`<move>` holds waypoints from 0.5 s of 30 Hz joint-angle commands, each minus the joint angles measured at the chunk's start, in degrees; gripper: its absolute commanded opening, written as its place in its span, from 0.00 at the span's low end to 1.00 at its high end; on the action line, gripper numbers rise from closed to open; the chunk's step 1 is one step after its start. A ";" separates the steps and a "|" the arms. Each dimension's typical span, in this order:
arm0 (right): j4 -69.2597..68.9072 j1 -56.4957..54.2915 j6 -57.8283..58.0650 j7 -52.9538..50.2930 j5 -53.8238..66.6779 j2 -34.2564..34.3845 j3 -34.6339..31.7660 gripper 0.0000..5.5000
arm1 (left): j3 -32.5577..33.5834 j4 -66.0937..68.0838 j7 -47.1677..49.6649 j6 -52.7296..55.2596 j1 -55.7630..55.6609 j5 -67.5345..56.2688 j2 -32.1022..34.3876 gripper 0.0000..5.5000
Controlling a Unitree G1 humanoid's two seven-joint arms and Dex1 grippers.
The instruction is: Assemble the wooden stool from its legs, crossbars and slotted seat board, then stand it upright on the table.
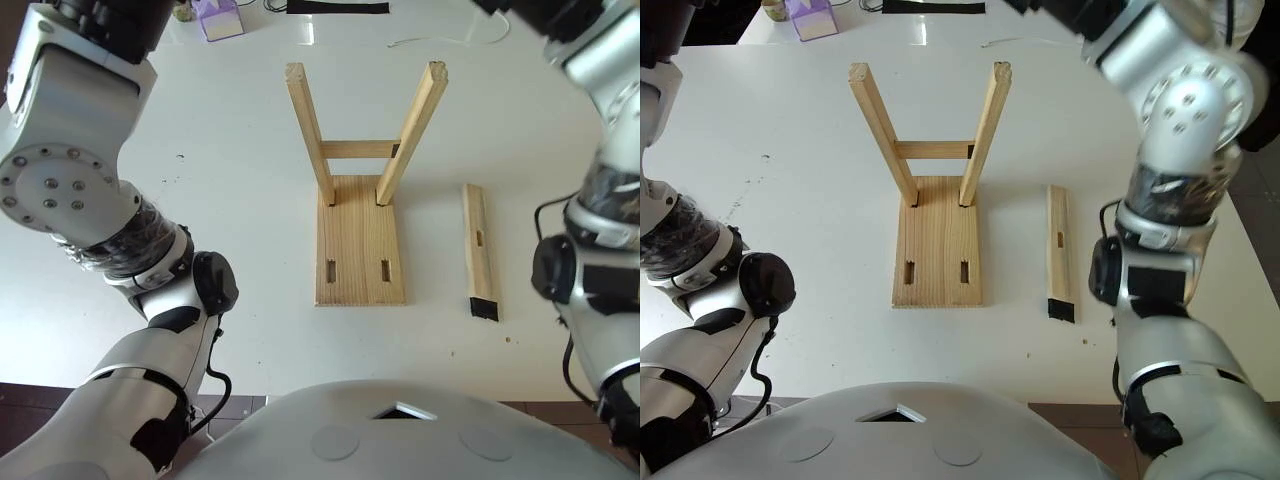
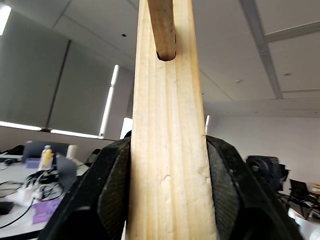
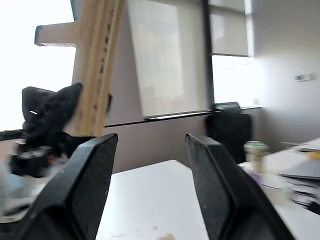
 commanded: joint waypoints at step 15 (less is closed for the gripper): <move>15.36 -11.94 13.01 31.93 -2.51 -10.64 3.97 0.64 | -10.87 -1.55 -28.74 -11.12 20.04 4.23 14.01 0.37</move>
